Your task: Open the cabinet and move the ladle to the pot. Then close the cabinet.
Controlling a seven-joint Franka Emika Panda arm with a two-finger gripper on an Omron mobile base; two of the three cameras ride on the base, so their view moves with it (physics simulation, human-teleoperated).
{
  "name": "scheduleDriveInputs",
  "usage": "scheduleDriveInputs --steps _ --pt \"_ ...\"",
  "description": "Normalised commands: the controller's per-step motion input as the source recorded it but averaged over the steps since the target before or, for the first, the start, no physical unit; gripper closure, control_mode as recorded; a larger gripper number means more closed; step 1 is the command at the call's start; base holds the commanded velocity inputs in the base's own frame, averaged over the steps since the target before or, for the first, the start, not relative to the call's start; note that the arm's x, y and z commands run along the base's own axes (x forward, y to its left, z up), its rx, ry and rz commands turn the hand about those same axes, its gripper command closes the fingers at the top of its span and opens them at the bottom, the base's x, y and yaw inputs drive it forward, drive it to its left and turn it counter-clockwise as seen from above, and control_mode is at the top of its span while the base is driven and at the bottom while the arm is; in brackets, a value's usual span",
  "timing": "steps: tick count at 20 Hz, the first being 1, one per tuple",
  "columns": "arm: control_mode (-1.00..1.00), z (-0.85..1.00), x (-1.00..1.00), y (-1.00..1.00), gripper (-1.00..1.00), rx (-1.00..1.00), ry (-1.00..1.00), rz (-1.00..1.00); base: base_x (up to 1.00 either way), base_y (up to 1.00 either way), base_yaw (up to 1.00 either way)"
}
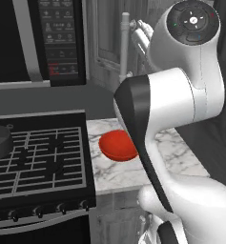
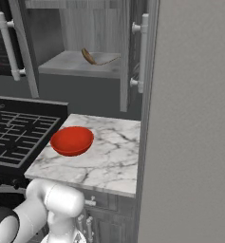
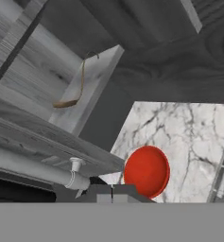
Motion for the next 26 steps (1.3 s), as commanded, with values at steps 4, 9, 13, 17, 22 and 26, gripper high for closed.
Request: scheduleDriveInputs --steps 4,9,13,17,22,26 --pt "-1.0 -0.06 0.35 0.0 1.0 0.08 -0.01 0.07 0.0 0.0 0.0" --pt "-1.0 -0.12 0.4 0.0 1.0 0.08 -0.05 0.03 0.0 0.0 0.0" --pt "-1.0 -0.14 0.34 0.0 1.0 0.1 -0.06 0.02 0.0 0.0 0.0" --pt "-1.0 -0.16 0.3 0.0 1.0 0.08 -0.04 0.01 0.0 0.0 0.0" --pt "-1.0 -0.08 0.07 0.0 1.0 0.05 -0.09 0.02 0.0 0.0 0.0" --pt "-1.0 -0.01 0.02 0.0 1.0 0.05 -0.1 0.02 0.0 0.0 0.0"
